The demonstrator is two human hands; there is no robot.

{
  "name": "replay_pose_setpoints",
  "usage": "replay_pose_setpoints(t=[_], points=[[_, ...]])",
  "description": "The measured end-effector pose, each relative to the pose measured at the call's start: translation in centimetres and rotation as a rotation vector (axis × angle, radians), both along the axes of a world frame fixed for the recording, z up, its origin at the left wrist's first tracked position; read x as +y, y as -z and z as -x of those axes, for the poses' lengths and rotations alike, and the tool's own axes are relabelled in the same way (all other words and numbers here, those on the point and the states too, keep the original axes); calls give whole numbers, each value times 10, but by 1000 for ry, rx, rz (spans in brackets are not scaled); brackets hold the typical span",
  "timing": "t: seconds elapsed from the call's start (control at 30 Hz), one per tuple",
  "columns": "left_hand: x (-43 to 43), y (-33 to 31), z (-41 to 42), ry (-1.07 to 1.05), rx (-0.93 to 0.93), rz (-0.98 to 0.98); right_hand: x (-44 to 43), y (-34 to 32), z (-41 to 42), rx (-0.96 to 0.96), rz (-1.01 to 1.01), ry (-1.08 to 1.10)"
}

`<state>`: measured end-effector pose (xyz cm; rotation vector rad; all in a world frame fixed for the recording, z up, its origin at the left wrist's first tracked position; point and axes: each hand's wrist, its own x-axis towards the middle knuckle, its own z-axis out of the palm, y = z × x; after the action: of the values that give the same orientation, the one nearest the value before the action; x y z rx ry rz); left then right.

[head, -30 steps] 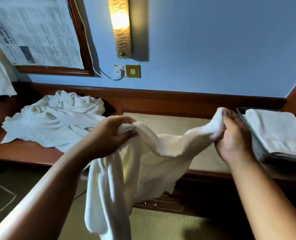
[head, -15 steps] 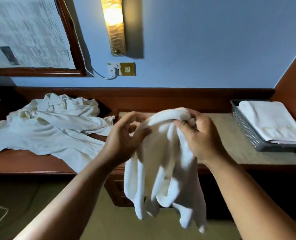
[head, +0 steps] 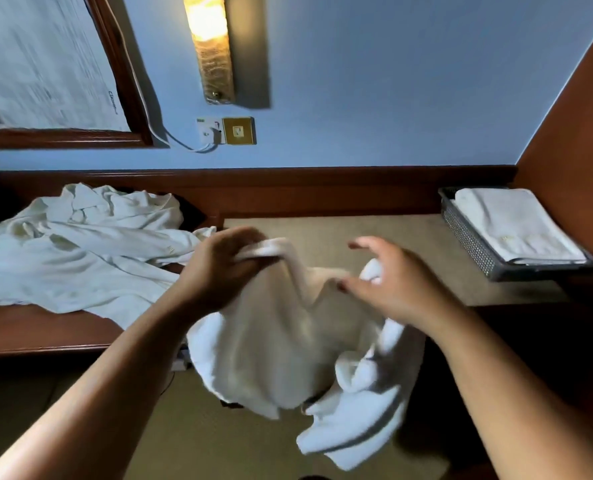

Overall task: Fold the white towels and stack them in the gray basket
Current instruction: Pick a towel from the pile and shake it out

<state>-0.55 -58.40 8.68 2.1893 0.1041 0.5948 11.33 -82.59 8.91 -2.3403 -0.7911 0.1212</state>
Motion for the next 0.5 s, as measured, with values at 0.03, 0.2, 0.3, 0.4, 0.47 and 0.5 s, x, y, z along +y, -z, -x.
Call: replay_pose_setpoints(t=[0.03,0.2,0.3,0.4,0.47,0.5], points=[[-12,-13,-4,104,-4,-45,12,4,11,64,0,-89],[-10,-23,-22,176,112,-266,24,21,7,40,-216,-63],[32,-7,-14,139,398,-354,-1,14,-16,-96,-198,113],[64,1,1,142,319,45,-18,8,-33,-75,-250,210],[72,6,3,126,169,378,-17,6,-35,-58,-264,202],[71,7,1,141,100,501,-13,5,-34,-36,-268,187]])
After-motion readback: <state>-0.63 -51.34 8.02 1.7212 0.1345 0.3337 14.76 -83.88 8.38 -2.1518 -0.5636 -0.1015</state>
